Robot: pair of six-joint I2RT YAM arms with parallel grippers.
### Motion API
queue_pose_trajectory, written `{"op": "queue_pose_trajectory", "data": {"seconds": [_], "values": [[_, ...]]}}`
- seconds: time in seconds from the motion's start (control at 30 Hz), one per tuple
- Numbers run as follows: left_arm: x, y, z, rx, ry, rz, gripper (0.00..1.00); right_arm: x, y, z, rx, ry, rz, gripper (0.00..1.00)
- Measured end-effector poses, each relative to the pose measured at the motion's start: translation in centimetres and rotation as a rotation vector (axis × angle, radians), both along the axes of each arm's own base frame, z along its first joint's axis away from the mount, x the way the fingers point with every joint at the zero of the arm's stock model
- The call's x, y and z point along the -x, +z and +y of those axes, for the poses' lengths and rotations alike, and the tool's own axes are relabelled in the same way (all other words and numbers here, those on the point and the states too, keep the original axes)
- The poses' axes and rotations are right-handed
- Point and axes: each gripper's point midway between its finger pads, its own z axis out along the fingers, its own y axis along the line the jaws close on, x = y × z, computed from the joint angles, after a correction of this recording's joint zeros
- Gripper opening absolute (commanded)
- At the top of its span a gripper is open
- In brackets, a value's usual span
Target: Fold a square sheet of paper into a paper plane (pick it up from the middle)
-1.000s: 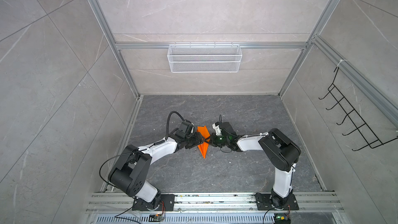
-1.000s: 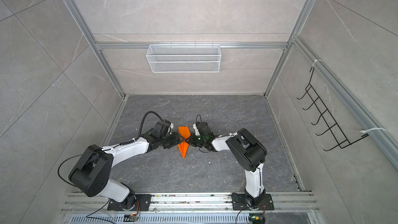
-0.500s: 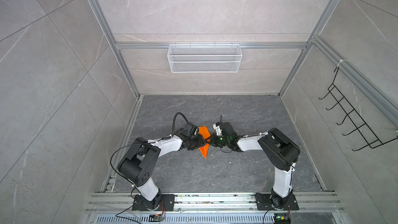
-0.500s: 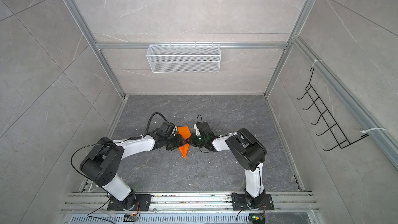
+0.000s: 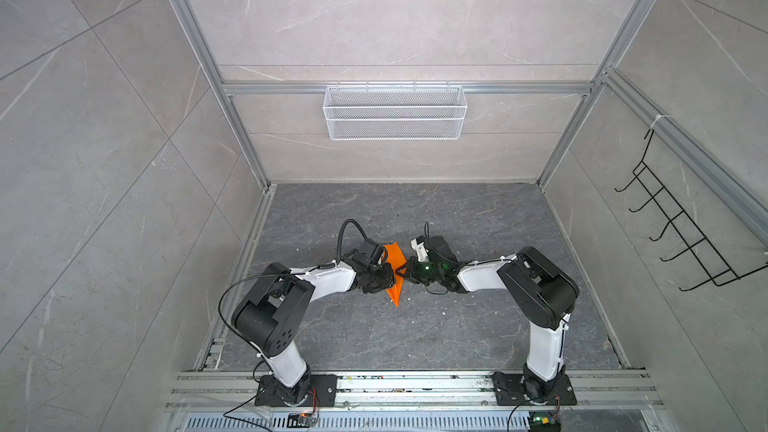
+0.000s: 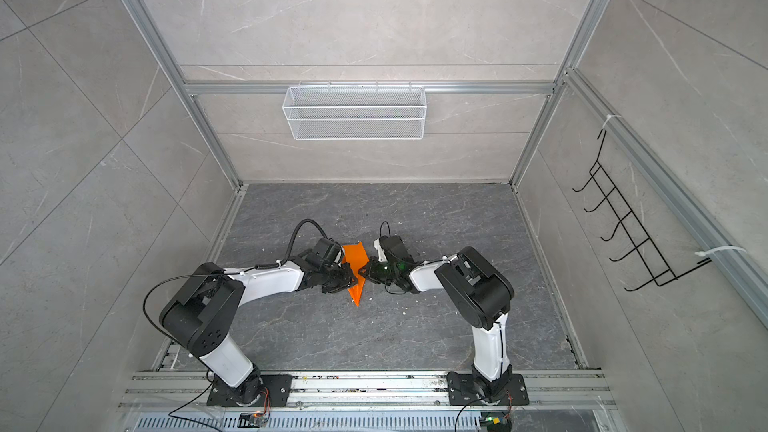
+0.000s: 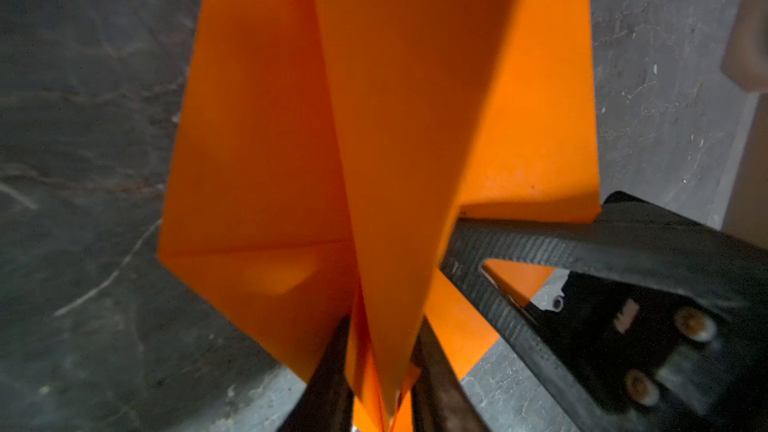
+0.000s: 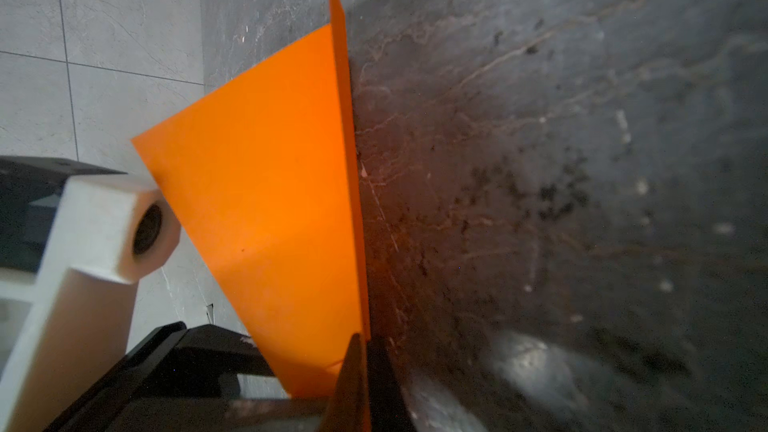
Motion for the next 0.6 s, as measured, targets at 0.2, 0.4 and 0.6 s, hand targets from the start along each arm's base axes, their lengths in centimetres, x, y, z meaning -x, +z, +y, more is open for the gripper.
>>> {"op": "queue_pose_trajectory", "data": {"seconds": [0.2, 0.4, 0.6], "values": [[-1.0, 0.8, -0.1, -0.019, 0.007, -0.023, 0.04, -0.5, 0.4, -1.4, 0.038, -0.014, -0.027, 0.51], [-2.1, 2.4, 1.4, -0.165, -0.011, -0.057, 0.06, -1.8, 5.3, -6.2, 0.162, -0.123, -0.197, 0.83], [-3.0, 3.2, 3.1, -0.336, -0.054, -0.061, 0.11, -2.5, 10.1, -12.1, 0.348, -0.281, -0.378, 0.92]]}}
